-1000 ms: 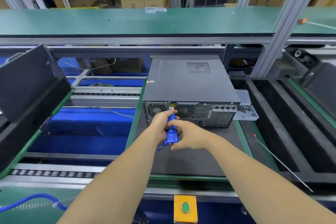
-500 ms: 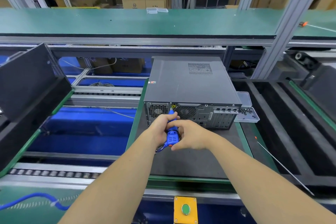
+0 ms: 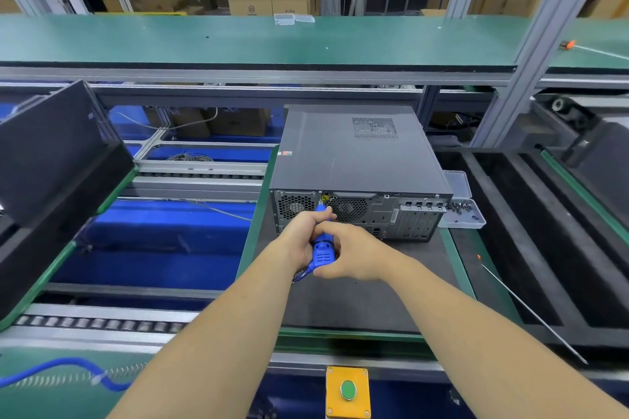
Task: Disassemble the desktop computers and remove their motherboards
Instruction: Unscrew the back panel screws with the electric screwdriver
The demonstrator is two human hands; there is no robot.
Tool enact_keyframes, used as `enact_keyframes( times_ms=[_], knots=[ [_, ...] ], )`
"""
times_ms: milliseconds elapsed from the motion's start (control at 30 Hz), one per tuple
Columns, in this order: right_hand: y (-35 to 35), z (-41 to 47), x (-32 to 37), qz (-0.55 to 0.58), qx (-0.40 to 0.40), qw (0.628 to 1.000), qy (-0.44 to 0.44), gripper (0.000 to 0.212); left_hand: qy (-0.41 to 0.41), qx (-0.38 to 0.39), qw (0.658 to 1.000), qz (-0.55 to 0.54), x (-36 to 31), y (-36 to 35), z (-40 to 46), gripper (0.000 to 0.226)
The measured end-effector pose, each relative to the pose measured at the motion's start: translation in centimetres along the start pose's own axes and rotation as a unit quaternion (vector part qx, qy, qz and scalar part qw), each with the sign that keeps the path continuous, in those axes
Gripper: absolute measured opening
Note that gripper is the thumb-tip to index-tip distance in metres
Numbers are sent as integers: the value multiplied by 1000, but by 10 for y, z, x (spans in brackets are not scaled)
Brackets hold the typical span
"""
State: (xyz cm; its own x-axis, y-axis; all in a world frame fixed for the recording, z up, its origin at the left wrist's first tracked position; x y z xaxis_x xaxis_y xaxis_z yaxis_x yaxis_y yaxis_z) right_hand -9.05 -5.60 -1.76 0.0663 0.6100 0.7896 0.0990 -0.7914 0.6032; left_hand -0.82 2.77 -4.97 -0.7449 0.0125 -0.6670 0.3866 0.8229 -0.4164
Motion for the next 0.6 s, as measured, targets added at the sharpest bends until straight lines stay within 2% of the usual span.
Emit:
enact_keyframes(
  times_ms=[300,433,600],
  knots=[
    [-2,0,4,-17,-4,1000,8,44,-4,-14,1000,-13,-1,0,-2,19],
    [-3,1,-1,-24,-2,1000,-1,48,-55,-52,995,-66,-17,-1,2,25],
    [-2,-1,-2,-29,9,1000,-3,49,-69,-92,993,-8,-32,1,10,28]
  ],
)
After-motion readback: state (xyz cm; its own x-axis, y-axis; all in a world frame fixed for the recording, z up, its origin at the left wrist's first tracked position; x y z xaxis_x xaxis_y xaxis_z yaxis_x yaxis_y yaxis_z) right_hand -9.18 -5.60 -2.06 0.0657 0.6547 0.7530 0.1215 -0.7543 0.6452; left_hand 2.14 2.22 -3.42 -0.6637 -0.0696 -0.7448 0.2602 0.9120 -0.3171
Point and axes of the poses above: each hand's wrist, its own z-axis towards the middle knuckle, its own y-axis out of the back of the hand, x = y × z, the point moved 4 cm from there along z, towards the middle knuckle, and after that the axes turned 1 degree about y, right-handed, at the moved point
